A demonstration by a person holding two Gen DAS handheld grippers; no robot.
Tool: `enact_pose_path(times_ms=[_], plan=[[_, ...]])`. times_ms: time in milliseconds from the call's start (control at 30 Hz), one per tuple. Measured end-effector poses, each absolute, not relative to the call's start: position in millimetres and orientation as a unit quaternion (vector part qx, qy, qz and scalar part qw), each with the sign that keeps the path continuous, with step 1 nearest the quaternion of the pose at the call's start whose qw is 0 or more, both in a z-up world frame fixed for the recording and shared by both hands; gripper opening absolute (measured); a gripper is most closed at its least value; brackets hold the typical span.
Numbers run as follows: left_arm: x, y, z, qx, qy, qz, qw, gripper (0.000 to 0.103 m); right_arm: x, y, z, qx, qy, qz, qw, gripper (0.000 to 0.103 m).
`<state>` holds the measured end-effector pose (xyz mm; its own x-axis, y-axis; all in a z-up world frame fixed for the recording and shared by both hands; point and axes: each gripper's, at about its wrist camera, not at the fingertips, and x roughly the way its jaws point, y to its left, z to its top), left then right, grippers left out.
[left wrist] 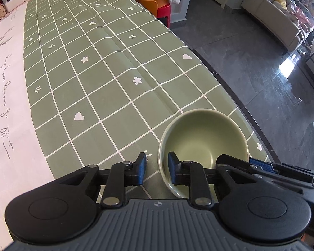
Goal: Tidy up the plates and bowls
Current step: 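Grasp the green bowl's rim with the left tool and lift it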
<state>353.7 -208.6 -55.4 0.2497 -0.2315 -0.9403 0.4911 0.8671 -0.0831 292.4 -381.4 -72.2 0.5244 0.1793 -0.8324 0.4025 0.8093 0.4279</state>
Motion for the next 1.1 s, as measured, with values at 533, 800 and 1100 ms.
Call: enact_pose_path(times_ms=[533,800,1100], plan=[[341.7,-224.4,-51.9,0.147,0.544,-0.222,0.796,0.009,290.4,-381.8,-80.6,0.324,0.506,-0.054,0.797,0.016],[330.1,-219.6,-34.3,0.145,0.527,-0.218,0.808,0.008,283.2,-386.9,-71.0,0.337,0.485,-0.051,0.805,0.012],[311.0,-202.2,-4.5,0.131,0.510,-0.204,0.825,0.010,269.3,-382.9,-46.8,0.353,0.446,-0.022,0.822,0.012]])
